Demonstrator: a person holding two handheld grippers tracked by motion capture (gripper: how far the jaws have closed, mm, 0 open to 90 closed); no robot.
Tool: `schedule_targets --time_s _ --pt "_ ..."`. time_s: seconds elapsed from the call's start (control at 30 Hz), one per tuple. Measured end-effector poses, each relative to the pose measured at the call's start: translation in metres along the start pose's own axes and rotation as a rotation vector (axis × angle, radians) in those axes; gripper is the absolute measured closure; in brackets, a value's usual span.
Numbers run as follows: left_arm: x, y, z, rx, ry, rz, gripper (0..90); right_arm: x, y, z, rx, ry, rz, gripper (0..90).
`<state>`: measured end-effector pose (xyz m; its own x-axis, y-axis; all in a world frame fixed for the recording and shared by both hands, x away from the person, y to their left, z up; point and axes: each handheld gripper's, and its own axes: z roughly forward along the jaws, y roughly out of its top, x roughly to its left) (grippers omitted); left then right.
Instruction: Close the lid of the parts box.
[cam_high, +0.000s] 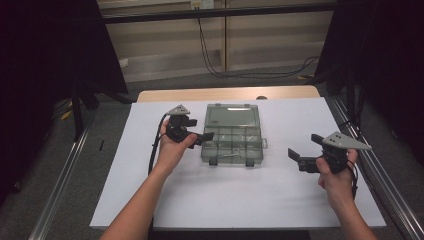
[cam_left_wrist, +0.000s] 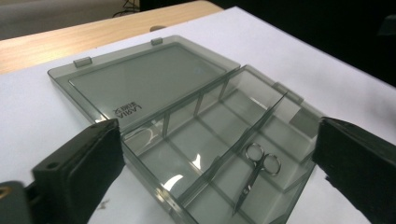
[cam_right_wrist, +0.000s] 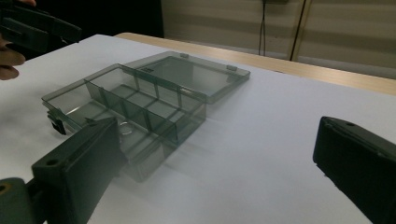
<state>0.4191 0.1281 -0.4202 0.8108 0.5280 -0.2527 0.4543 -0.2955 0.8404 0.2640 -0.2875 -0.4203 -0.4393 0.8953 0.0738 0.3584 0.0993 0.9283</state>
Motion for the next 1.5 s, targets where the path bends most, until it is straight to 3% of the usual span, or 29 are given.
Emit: schedule_targets --time_s 0.27,0.43,0.57,0.67,0.8,0.87,0.97,1.1,1.23,1.33,1.43,1.5 --pt "0.011 0.006 0.006 -0.009 0.043 -0.029 1.9 -0.001 0.012 0.031 0.013 0.043 0.034 0.9" --pt "0.018 0.007 0.016 -0.005 0.052 -0.060 2.0 -0.004 0.020 0.053 0.022 0.049 0.047 1.2" --pt "0.026 0.010 0.025 0.010 0.035 -0.087 4.3 -0.007 0.027 0.070 0.028 0.061 0.063 1.5" --pt "0.031 0.013 0.029 0.013 0.051 -0.099 4.3 -0.008 0.032 0.082 0.032 0.064 0.079 1.8" --pt "0.039 0.016 0.036 0.011 0.053 -0.140 4.3 -0.010 0.040 0.097 0.041 0.076 0.090 2.1" --pt "0.042 0.017 0.039 0.017 0.077 -0.148 4.7 -0.011 0.043 0.105 0.050 0.067 0.087 2.7" --pt "0.048 0.016 0.047 0.008 0.069 -0.183 7.2 -0.012 0.046 0.117 0.060 0.074 0.099 3.5" --pt "0.053 0.017 0.053 0.021 0.071 -0.202 8.8 -0.012 0.048 0.132 0.080 0.074 0.117 6.9" --pt "0.058 0.016 0.060 0.022 0.080 -0.248 11.5 -0.017 0.048 0.147 0.096 0.068 0.176 13.6" --pt "0.062 0.014 0.062 0.032 0.106 -0.249 15.7 -0.019 0.046 0.157 0.115 0.062 0.202 19.5" --pt "0.069 0.012 0.064 0.003 0.088 -0.305 20.0 -0.020 0.044 0.165 0.131 0.066 0.213 28.4" --pt "0.071 0.011 0.066 -0.003 0.101 -0.318 22.5 -0.021 0.043 0.171 0.147 0.059 0.226 32.0"
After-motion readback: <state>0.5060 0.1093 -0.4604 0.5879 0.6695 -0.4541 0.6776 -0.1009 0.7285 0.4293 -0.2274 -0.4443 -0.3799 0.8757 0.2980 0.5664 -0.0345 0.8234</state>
